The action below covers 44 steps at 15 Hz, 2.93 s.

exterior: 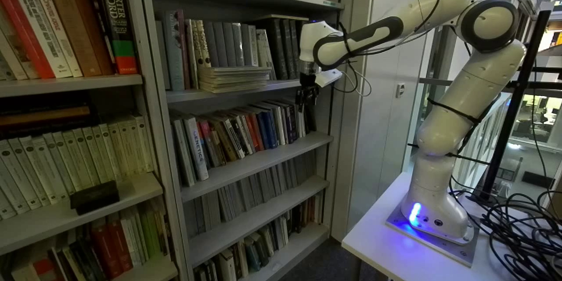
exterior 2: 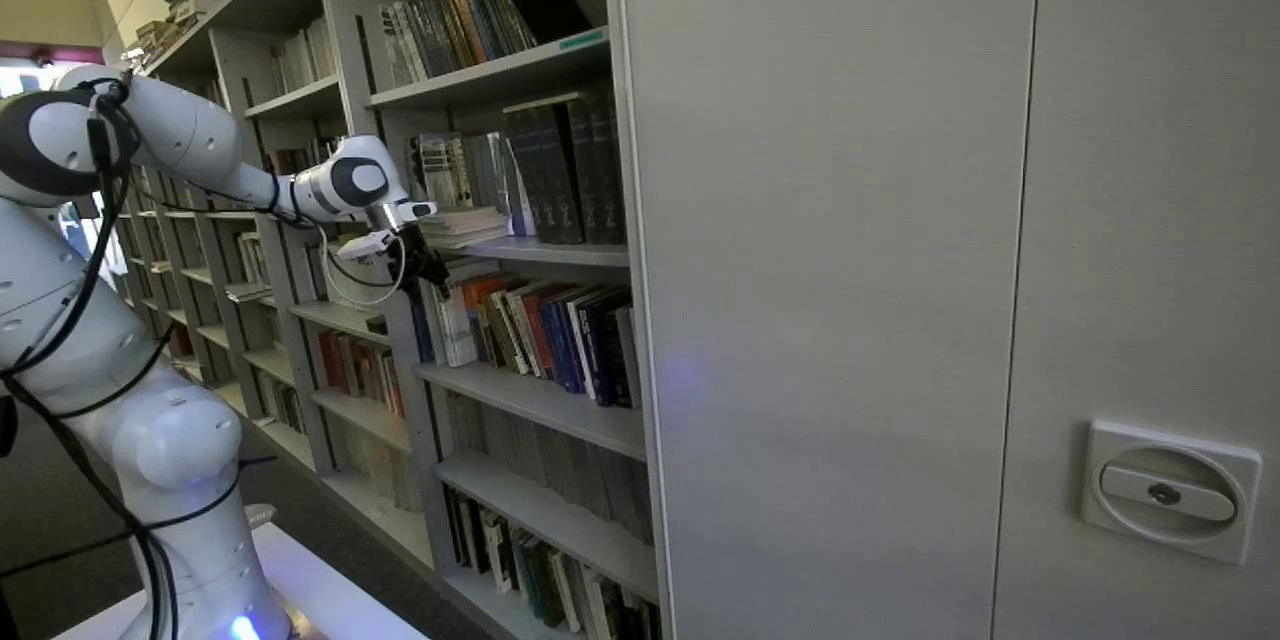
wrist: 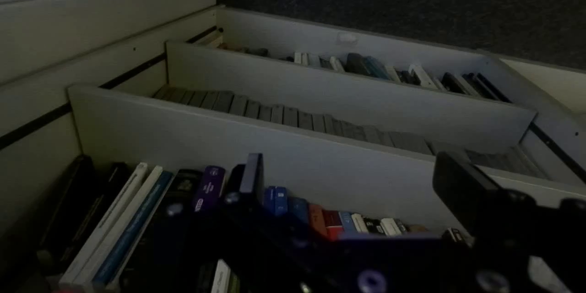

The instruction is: Pick up one of the paper books and put it on top of the large encyclopedia books

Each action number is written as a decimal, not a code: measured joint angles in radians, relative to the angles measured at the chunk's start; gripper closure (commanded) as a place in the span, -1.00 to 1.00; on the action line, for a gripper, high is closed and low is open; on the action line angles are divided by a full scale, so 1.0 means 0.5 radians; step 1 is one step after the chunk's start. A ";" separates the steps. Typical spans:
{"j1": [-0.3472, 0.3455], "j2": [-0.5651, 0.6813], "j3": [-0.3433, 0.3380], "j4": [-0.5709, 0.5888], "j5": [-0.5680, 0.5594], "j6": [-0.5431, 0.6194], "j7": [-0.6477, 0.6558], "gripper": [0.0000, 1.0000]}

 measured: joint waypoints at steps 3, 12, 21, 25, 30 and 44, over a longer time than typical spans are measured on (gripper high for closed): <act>0.000 -0.010 -0.015 -0.017 -0.203 0.150 -0.092 -1.00; 0.158 -0.250 -0.233 -0.170 -0.251 0.572 -0.868 -1.00; 0.302 -0.416 -0.347 -0.236 -0.252 0.633 -1.349 -1.00; 0.307 -0.416 -0.349 -0.240 -0.252 0.634 -1.349 -1.00; 0.290 -0.417 -0.274 -0.225 -0.557 0.671 -1.345 -1.00; 0.156 -0.467 -0.004 -0.144 -1.964 0.988 -0.630 -1.00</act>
